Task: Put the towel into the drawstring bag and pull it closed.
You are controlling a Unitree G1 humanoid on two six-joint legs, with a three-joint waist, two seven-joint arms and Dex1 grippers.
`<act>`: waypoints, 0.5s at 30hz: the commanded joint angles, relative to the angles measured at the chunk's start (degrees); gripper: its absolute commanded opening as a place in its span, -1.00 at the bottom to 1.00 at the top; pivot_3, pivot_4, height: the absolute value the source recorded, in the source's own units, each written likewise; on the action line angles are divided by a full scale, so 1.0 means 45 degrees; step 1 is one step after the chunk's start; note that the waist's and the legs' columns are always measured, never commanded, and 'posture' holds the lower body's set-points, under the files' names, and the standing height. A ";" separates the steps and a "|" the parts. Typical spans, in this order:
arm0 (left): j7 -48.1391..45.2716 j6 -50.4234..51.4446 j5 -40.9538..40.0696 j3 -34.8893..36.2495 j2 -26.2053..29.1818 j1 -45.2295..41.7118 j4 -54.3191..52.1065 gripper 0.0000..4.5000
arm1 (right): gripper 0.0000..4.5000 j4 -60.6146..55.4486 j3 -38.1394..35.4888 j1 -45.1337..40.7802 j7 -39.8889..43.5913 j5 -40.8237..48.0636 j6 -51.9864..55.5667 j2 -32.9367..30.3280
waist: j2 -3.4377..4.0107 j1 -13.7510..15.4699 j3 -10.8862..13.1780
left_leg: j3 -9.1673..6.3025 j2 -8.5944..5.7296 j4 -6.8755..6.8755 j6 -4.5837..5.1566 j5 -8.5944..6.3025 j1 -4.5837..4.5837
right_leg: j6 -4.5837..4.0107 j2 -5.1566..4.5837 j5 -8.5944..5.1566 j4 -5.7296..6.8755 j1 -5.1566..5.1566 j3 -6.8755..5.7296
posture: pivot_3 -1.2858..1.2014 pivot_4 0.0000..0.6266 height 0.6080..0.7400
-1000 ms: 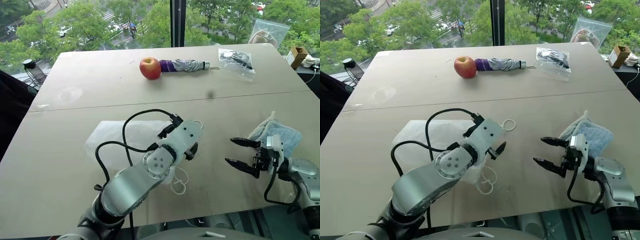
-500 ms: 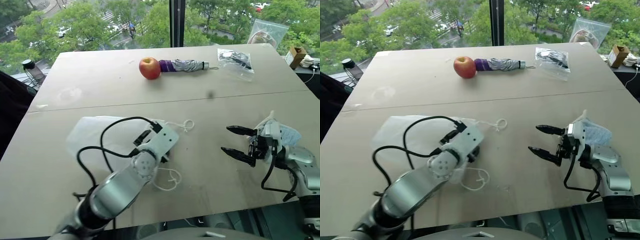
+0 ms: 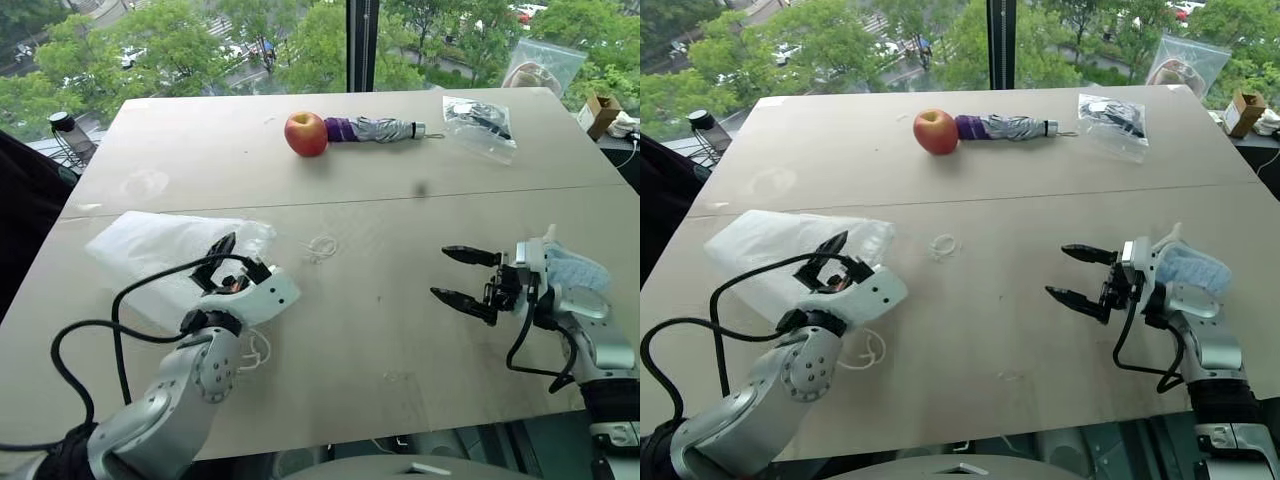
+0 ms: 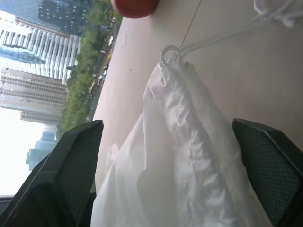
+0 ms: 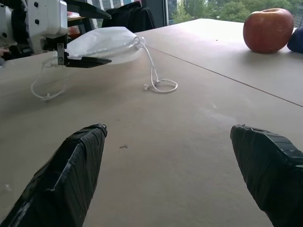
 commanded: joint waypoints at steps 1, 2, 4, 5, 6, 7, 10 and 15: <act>0.0826 -0.2072 0.1515 0.1214 -0.0270 0.1714 0.0294 0.99 | 1.00 0.0111 -0.0098 -0.0290 0.0110 0.0075 -0.0225 0.0078 | 0.0002 -0.0036 0.0001 | 0.0002 0.0003 -0.0014 -0.0002 0.0001 0.0002 | -0.0001 -0.0006 0.0000 0.0001 -0.0007 -0.0006 | 0.03 -0.52 1.00; 0.0920 -0.2469 0.1789 0.1484 -0.0460 0.2213 0.0454 0.99 | 1.00 0.0189 -0.0080 -0.0347 0.0130 0.0055 -0.0259 0.0096 | 0.0002 -0.0033 0.0001 | 0.0003 0.0006 -0.0024 -0.0003 0.0001 0.0005 | -0.0003 -0.0009 -0.0001 0.0001 -0.0008 -0.0008 | 0.03 -0.52 1.00; 0.1160 -0.3142 0.2250 0.2023 -0.0952 0.3024 0.0721 0.99 | 1.00 0.0349 -0.0045 -0.0474 0.0146 0.0014 -0.0326 0.0141 | 0.0003 -0.0038 0.0001 | 0.0020 0.0010 -0.0050 -0.0006 0.0002 0.0006 | -0.0006 -0.0034 -0.0002 0.0000 -0.0013 -0.0026 | 0.03 -0.52 1.00; 0.1195 -0.3474 0.2443 0.2288 -0.1221 0.3320 0.0821 0.99 | 1.00 0.0408 -0.0031 -0.0524 0.0147 0.0003 -0.0351 0.0159 | 0.0005 -0.0037 0.0001 | 0.0051 0.0011 -0.0086 -0.0008 0.0001 0.0007 | -0.0008 -0.0062 -0.0002 -0.0008 -0.0019 -0.0038 | 0.03 -0.52 1.00; 0.1204 -0.3789 0.2641 0.2544 -0.1499 0.3562 0.0906 0.99 | 1.00 0.0450 -0.0020 -0.0561 0.0144 -0.0005 -0.0371 0.0175 | 0.0005 -0.0038 0.0001 | 0.0067 0.0011 -0.0092 -0.0008 0.0001 0.0005 | -0.0008 -0.0079 -0.0002 -0.0008 -0.0020 -0.0048 | 0.03 -0.52 1.00; 0.1244 -0.4097 0.2769 0.2790 -0.1838 0.3788 0.0959 0.99 | 1.00 0.0487 -0.0024 -0.0576 0.0155 -0.0001 -0.0397 0.0177 | 0.0005 -0.0042 0.0001 | 0.0071 0.0012 -0.0095 -0.0009 0.0001 0.0000 | -0.0008 -0.0087 -0.0002 -0.0009 -0.0022 -0.0058 | 0.03 -0.52 1.00; 0.1384 -0.5369 0.2935 0.3474 -0.2825 0.4685 0.1175 0.99 | 1.00 0.0548 -0.0029 -0.0593 0.0146 0.0004 -0.0452 0.0193 | 0.0007 -0.0047 0.0001 | 0.0085 0.0018 -0.0096 -0.0030 -0.0011 -0.0029 | -0.0008 -0.0127 -0.0003 -0.0028 -0.0023 -0.0113 | 0.03 -0.52 1.00; 0.1828 -0.7771 0.2098 0.5348 -0.5044 0.6173 0.1965 0.99 | 1.00 0.0604 -0.0039 -0.0560 0.0128 -0.0002 -0.0529 0.0167 | 0.0016 -0.0065 -0.0005 | 0.0086 0.0040 -0.0095 -0.0024 -0.0008 -0.0127 | -0.0007 -0.0154 -0.0002 -0.0090 -0.0061 -0.0183 | 0.03 -0.52 1.00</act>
